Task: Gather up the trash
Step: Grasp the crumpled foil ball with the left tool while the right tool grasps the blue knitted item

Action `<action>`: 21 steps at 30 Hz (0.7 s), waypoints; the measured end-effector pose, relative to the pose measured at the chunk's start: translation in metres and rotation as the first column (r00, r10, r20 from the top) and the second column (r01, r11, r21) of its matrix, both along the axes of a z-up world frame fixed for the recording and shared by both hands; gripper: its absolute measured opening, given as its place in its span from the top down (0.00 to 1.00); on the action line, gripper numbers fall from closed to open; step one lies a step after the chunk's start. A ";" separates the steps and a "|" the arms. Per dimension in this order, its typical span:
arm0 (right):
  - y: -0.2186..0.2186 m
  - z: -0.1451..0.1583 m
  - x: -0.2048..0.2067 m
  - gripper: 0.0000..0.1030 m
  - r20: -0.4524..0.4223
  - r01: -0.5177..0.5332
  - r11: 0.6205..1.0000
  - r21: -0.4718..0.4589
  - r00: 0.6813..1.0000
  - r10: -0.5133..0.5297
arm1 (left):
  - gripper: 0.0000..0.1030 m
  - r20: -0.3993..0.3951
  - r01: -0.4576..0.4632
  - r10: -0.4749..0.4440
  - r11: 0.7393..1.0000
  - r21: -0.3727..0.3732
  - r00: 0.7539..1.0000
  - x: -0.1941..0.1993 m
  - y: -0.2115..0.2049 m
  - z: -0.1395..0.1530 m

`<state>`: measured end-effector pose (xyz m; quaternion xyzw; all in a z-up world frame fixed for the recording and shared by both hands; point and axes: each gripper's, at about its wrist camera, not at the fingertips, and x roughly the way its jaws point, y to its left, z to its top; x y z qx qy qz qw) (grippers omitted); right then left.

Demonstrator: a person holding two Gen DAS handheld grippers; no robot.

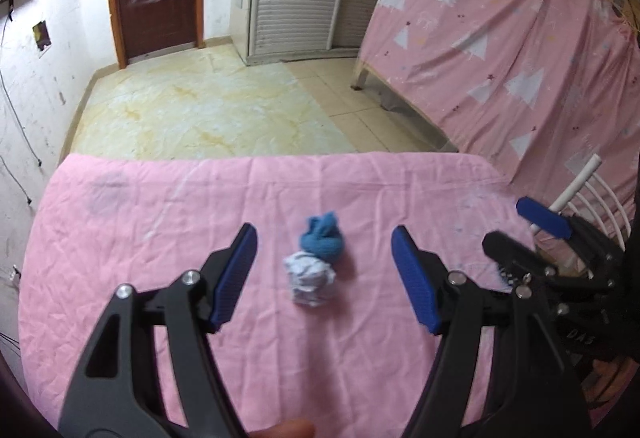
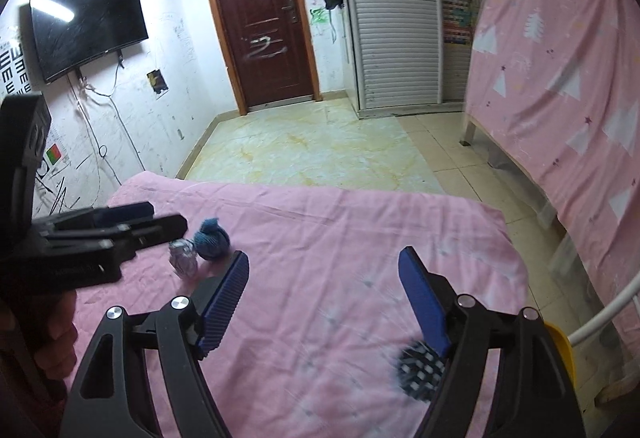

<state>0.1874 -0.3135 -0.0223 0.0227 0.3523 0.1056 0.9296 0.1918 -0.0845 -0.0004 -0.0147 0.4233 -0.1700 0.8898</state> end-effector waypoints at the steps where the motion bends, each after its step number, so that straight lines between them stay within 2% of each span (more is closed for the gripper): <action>1: 0.003 0.001 0.003 0.31 -0.001 -0.006 1.000 0.000 1.000 0.006 | 0.35 -0.002 0.002 -0.002 1.000 0.015 1.000 0.001 0.000 -0.003; 6: 0.013 0.002 0.021 0.31 -0.009 -0.015 1.000 0.008 1.000 0.015 | 0.36 -0.022 0.004 -0.002 0.996 0.086 1.000 0.004 -0.002 -0.019; 7: 0.014 0.002 0.025 0.31 -0.012 -0.016 1.000 0.010 1.000 0.016 | 0.40 -0.030 0.003 0.000 0.995 0.104 1.000 0.005 -0.004 -0.023; 8: 0.016 0.002 0.029 0.30 -0.018 -0.019 1.000 0.010 1.000 0.019 | 0.48 -0.036 0.005 -0.001 0.993 0.119 0.999 0.006 -0.006 -0.026; 9: 0.017 0.001 0.032 0.30 -0.023 -0.021 1.000 0.010 1.000 0.022 | 0.52 -0.041 0.006 0.000 0.992 0.129 0.999 0.008 -0.006 -0.027; 11: 0.023 0.001 0.041 0.30 -0.031 -0.035 0.999 0.008 0.999 0.035 | 0.71 -0.056 0.012 -0.003 0.988 0.153 0.998 0.010 -0.010 -0.033; 12: 0.027 0.001 0.043 0.30 -0.031 -0.043 0.999 0.008 0.999 0.043 | 0.74 -0.062 0.017 -0.008 0.987 0.160 0.998 0.010 -0.011 -0.035; 15: 0.041 -0.001 0.052 0.30 -0.037 -0.091 0.996 0.016 0.995 0.091 | 0.75 -0.068 0.017 -0.006 0.987 0.162 0.998 0.010 -0.009 -0.035; 21: 0.068 -0.012 0.068 0.30 -0.071 -0.166 0.986 0.036 0.983 0.168 | 0.75 -0.075 -0.054 0.061 0.994 0.095 0.995 0.011 0.023 -0.023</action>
